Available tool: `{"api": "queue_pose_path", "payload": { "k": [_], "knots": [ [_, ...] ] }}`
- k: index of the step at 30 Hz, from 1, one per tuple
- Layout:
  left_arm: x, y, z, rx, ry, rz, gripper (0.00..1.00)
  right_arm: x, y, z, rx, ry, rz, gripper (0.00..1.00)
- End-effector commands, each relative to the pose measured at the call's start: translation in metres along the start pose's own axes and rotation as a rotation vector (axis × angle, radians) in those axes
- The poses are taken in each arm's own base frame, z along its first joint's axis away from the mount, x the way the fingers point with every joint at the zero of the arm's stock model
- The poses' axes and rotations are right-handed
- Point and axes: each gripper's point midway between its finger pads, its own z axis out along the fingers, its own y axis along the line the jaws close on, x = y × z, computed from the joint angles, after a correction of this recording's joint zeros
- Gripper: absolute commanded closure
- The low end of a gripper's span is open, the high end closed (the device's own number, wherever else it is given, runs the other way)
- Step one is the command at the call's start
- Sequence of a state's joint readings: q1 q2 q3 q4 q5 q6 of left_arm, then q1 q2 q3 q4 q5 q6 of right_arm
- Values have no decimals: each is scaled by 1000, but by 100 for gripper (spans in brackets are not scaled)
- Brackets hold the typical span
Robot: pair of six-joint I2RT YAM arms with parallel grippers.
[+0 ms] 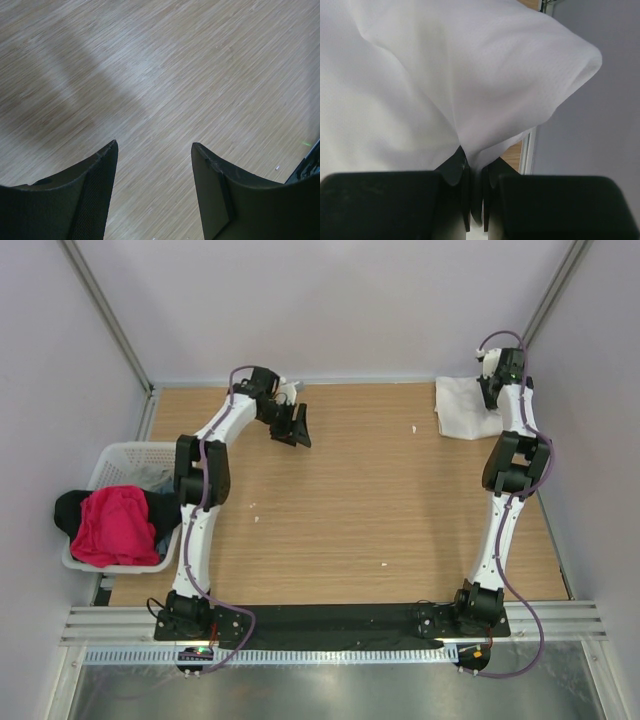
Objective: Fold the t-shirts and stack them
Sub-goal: Neatly place the folded tshirt to the corner
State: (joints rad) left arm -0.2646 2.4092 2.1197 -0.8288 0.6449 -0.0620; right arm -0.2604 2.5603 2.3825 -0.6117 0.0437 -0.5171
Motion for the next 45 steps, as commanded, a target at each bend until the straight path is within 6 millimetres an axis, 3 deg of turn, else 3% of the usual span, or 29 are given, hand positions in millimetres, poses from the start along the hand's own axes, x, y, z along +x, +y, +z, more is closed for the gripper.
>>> {"api": "queue_pose_path", "payload": {
  "k": [1, 15, 16, 18, 19, 20, 26, 30, 32, 33, 34, 35, 36, 37, 38, 39, 40, 44, 45],
  "knots": [
    [-16, -22, -24, -4, -51, 76, 38, -23, -20, -5, 73, -70, 10, 99],
    [-12, -25, -20, -20, -34, 95, 38, -23, -30, 10, 143, -84, 21, 98],
    [-11, -26, -19, -20, -32, 100, 38, -24, -32, 9, 157, -86, 30, 93],
    [-11, -27, -19, -21, -31, 105, 37, -28, -45, 3, 220, -88, 60, 71],
    [-12, -29, -19, -20, -33, 110, 37, -31, -48, -1, 237, -95, 66, 50],
    [-13, -30, -18, -19, -34, 114, 37, -34, -57, -9, 274, -99, 76, 44],
    [-22, -38, -19, 0, -57, 116, 36, -68, -79, -61, 328, -181, 140, 34],
    [-38, -45, -28, 0, -97, 123, 36, -94, -83, -114, 297, -260, 215, 33],
    [-43, -45, -34, -21, -111, 134, 36, -100, -75, -132, 248, -289, 277, 31],
    [-48, -37, -37, -84, -124, 145, 36, -92, -64, -132, 209, -267, 300, 30],
    [-55, -35, -47, -128, -155, 159, 36, -104, -56, -155, 144, -319, 358, 26],
    [-61, -18, -55, -248, -177, 156, 36, -104, -45, -160, 96, -325, 377, 22],
    [-66, -12, -63, -302, -200, 166, 35, -94, -29, -159, 43, -300, 395, 6],
    [-72, -7, -74, -365, -234, 177, 34, -109, -6, -177, -96, -356, 404, 1],
    [-77, -2, -83, -415, -257, 186, 26, -111, 8, -184, -152, -362, 404, 0],
    [-79, 10, -92, -504, -273, 184, 24, -104, 24, -184, -198, -341, 413, 0],
    [-81, 13, -98, -532, -289, 195, 23, -110, 35, -198, -247, -364, 407, 0],
    [-90, 5, -136, -608, -371, 190, 7, -108, 97, -219, -350, -323, 344, 0],
    [-90, 7, -144, -639, -384, 183, 7, -96, 112, -217, -364, -283, 335, 0]
  ]
}}
